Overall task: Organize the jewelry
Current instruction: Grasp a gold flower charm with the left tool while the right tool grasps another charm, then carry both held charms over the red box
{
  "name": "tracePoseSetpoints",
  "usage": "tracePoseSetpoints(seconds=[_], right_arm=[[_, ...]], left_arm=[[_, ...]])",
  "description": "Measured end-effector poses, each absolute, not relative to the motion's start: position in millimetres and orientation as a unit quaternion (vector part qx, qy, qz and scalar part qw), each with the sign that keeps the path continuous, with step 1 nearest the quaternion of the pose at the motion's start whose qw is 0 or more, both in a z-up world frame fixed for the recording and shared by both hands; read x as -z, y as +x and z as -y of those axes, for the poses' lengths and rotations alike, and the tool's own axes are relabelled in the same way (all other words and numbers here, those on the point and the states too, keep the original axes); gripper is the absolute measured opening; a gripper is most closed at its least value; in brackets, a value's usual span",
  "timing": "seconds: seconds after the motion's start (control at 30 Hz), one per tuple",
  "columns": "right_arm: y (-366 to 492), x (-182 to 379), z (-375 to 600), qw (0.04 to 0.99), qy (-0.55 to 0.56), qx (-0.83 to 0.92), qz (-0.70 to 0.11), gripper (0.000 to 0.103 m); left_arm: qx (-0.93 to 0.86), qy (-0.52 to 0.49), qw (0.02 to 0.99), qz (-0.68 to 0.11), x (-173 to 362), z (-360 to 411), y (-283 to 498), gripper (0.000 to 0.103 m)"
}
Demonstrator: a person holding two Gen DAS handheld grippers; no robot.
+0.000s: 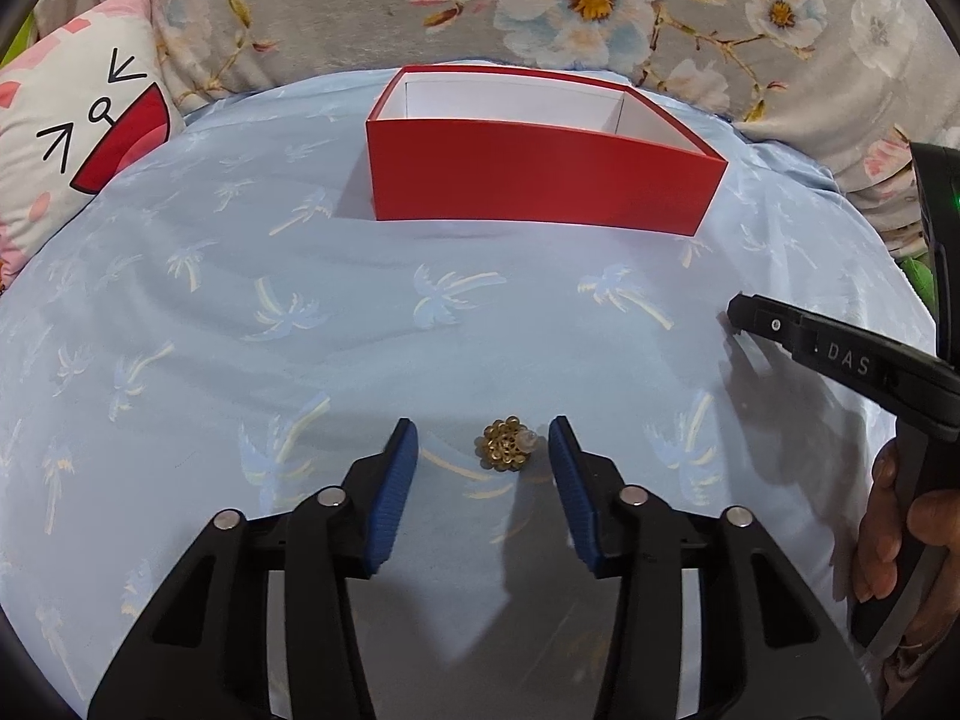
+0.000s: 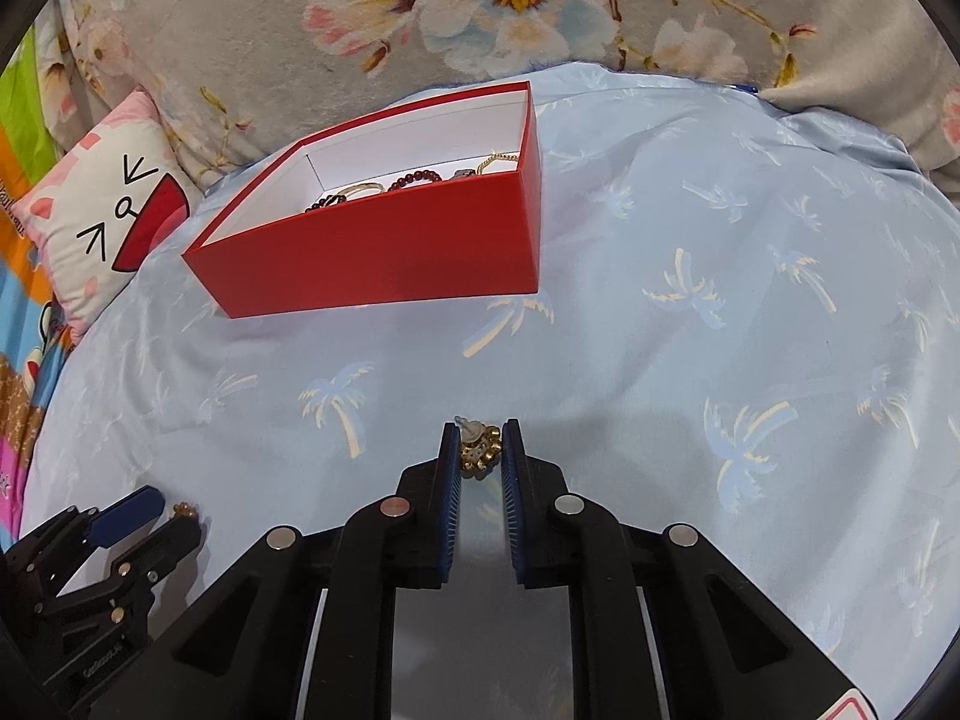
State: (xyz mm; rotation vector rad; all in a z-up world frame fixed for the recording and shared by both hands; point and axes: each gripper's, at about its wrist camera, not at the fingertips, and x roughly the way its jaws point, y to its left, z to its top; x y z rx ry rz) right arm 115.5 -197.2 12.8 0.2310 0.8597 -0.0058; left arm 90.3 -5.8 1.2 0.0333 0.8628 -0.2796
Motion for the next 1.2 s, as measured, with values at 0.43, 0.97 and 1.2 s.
tracePoseSetpoints(seconds=[0.43, 0.97, 1.2], right_arm=[[99.4, -12.7, 192.7, 0.904, 0.116, -0.008, -0.412, 0.013], [85.5, -18.1, 185.7, 0.905, 0.124, -0.027, -0.407, 0.012], [87.2, -34.8, 179.0, 0.911, 0.117, -0.035, -0.394, 0.007]], left_arm=[[0.152, -0.005, 0.892, -0.425, -2.3, 5.2, 91.1, 0.018], [0.146, -0.011, 0.901, -0.408, -24.2, 7.4, 99.1, 0.018], [0.141, -0.014, 0.908, -0.395, -38.8, 9.3, 117.9, 0.018]])
